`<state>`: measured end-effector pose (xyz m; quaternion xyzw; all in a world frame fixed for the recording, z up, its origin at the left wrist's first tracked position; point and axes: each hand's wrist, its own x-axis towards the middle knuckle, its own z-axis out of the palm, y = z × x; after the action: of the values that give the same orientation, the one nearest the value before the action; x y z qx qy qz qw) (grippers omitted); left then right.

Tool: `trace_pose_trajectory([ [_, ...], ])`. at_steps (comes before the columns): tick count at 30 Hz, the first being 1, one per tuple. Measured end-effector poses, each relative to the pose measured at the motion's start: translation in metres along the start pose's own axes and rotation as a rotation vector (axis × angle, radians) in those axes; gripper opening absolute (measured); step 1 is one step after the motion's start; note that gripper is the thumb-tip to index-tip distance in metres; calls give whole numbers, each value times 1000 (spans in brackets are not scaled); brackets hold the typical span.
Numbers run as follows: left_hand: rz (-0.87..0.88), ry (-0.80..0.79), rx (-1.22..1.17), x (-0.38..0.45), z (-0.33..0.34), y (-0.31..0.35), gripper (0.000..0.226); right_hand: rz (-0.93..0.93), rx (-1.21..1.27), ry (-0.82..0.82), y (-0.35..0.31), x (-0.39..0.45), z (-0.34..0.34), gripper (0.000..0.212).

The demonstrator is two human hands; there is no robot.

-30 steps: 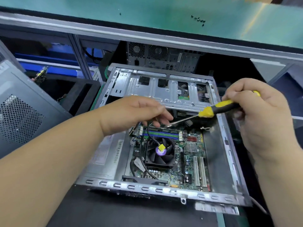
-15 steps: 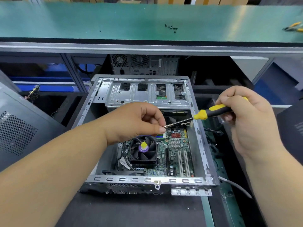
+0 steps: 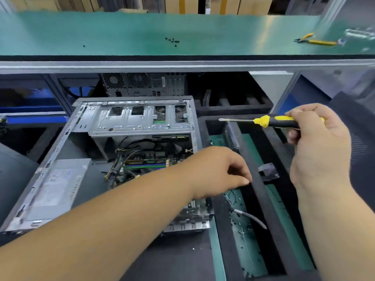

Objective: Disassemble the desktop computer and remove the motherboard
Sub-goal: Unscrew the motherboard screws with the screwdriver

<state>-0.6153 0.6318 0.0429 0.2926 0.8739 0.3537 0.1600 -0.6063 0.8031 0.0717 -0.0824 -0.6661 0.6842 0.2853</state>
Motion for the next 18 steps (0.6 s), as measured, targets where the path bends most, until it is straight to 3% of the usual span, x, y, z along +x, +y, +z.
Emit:
trace_pose_trajectory([
  [7,-1,70,-43,-10,-15,-12,14,-2,-34,-44,4,-4,0,8],
  [18,-302,296,-70,-93,-102,-119,10,-4,-194,-255,24,-34,87,13],
])
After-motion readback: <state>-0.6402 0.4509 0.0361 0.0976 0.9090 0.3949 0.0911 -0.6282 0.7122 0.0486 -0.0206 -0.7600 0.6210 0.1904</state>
